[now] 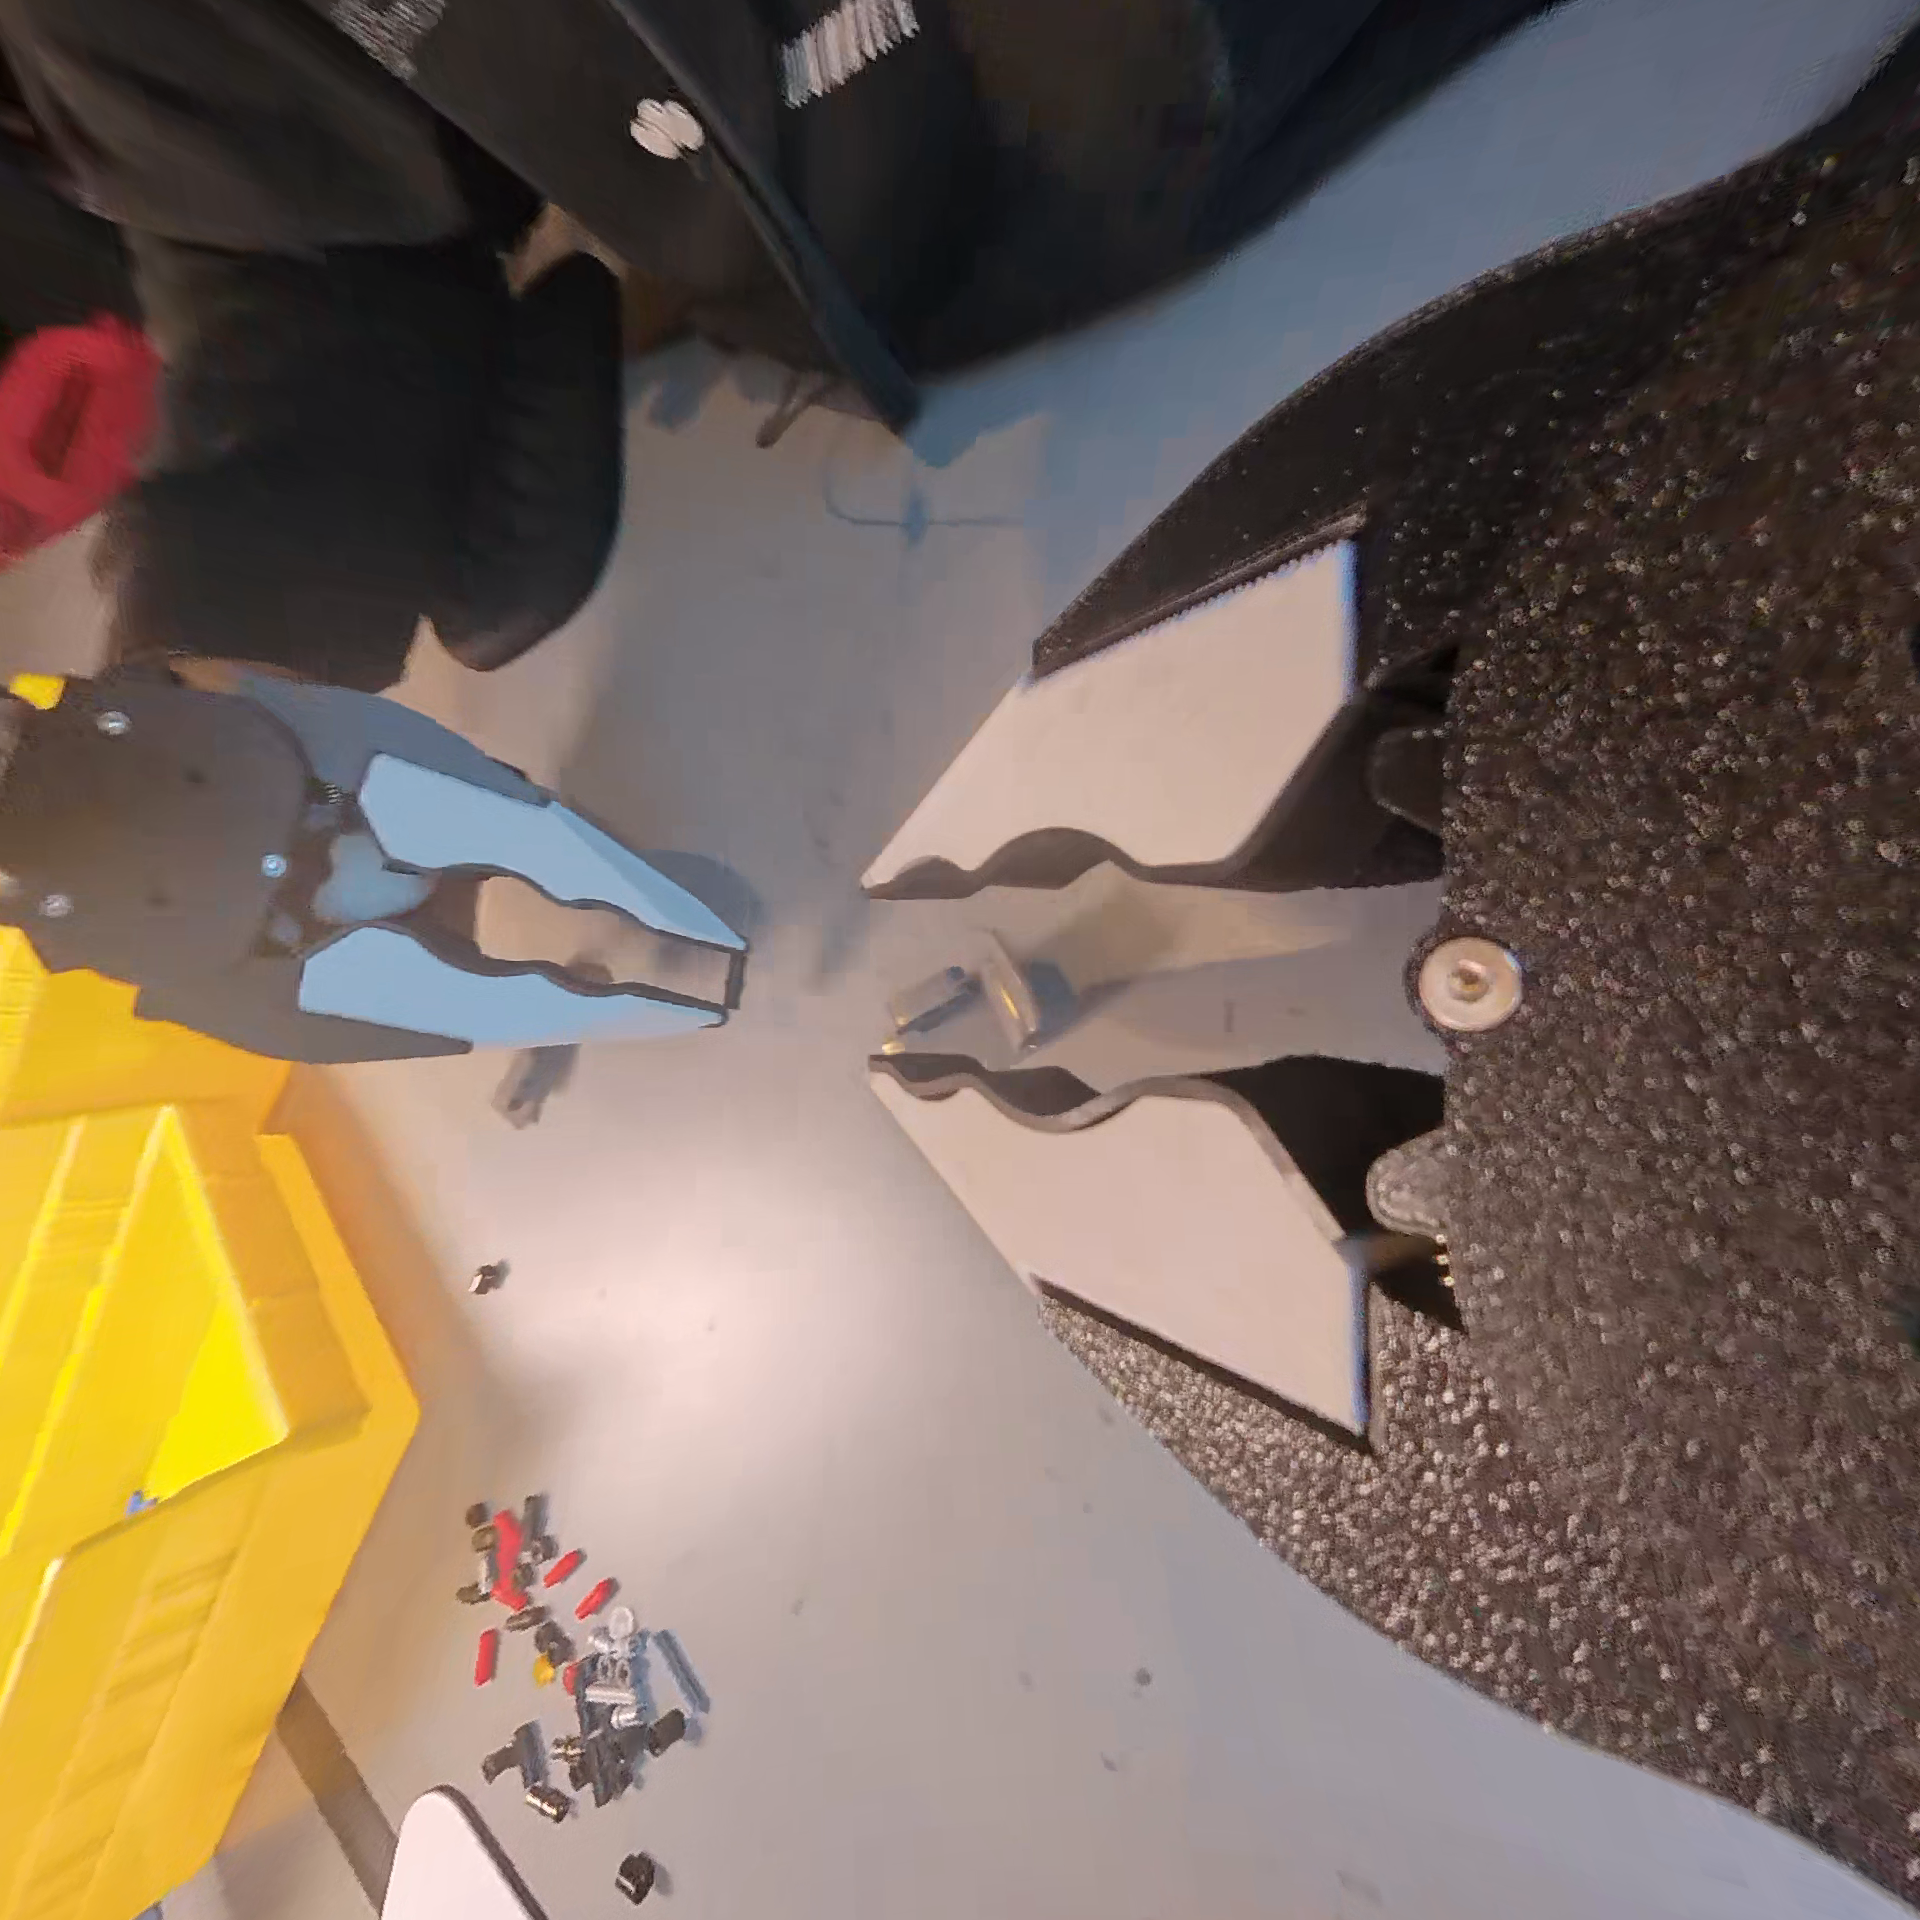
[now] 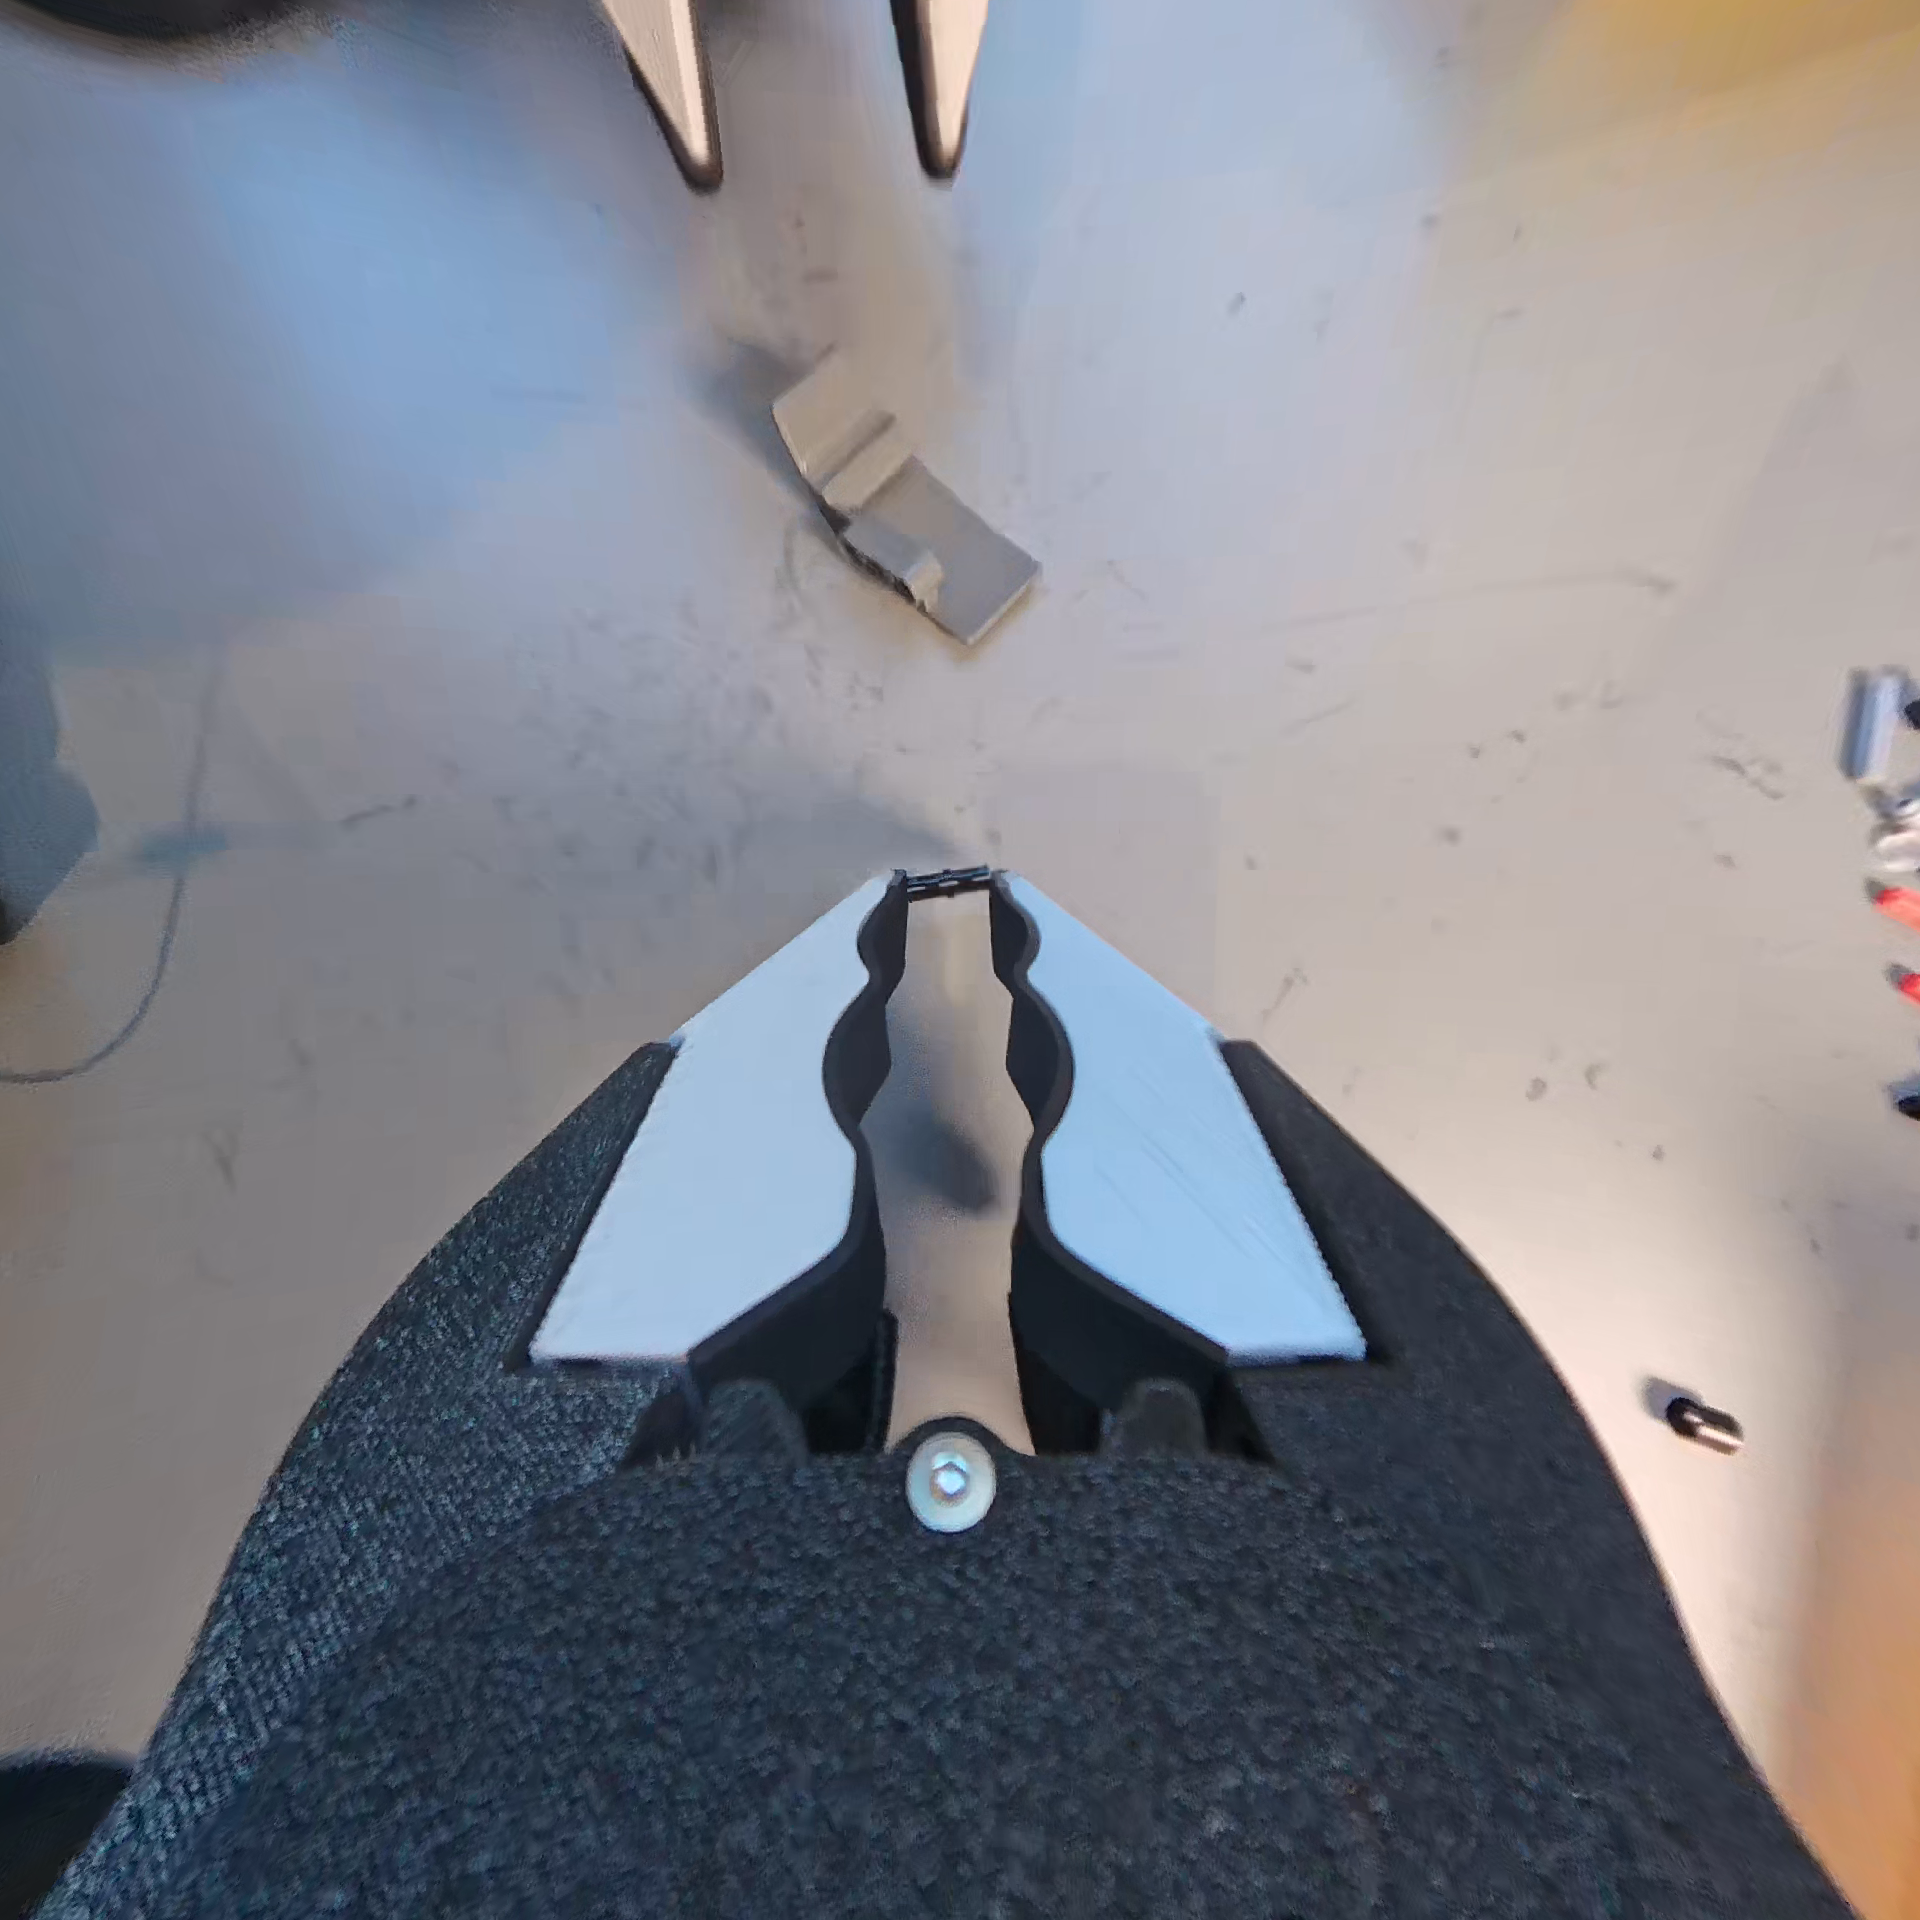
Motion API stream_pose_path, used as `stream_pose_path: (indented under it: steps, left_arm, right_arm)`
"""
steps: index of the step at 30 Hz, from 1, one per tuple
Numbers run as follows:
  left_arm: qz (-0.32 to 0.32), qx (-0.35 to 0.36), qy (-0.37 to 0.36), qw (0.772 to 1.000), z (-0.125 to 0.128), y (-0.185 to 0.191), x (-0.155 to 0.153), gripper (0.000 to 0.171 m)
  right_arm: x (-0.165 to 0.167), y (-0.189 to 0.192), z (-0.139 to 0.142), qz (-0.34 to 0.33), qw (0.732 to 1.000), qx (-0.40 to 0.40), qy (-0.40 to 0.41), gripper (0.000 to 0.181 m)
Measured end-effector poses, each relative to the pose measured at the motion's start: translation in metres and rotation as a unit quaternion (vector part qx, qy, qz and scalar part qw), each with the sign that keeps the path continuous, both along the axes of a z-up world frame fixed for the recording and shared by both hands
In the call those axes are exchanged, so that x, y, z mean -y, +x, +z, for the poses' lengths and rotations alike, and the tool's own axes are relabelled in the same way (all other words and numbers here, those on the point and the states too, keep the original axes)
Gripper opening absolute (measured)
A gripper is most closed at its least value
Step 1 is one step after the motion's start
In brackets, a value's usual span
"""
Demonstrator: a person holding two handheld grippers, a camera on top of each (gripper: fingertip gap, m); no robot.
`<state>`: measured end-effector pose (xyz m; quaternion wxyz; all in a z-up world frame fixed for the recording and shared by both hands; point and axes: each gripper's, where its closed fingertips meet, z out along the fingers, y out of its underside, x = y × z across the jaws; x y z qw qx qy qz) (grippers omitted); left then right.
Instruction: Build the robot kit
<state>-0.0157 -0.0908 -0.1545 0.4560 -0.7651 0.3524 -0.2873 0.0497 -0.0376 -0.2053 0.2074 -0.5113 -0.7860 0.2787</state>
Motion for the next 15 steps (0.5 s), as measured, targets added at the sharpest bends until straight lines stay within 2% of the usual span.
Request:
stream_pose_path:
  steps: [7, 15]
  left_arm:
    - [0.020, 0.133, -0.067, 0.989, 0.017, 0.027, -0.009, 0.029]
    - [-0.059, 0.279, -0.152, 0.946, 0.040, 0.052, 0.008, 0.022]
  right_arm:
    - [0.029, -0.023, 0.062, 0.044, 0.982, -0.183, -0.016, 0.015]
    - [0.062, -0.023, 0.091, 0.109, 0.955, -0.275, -0.003, 0.015]
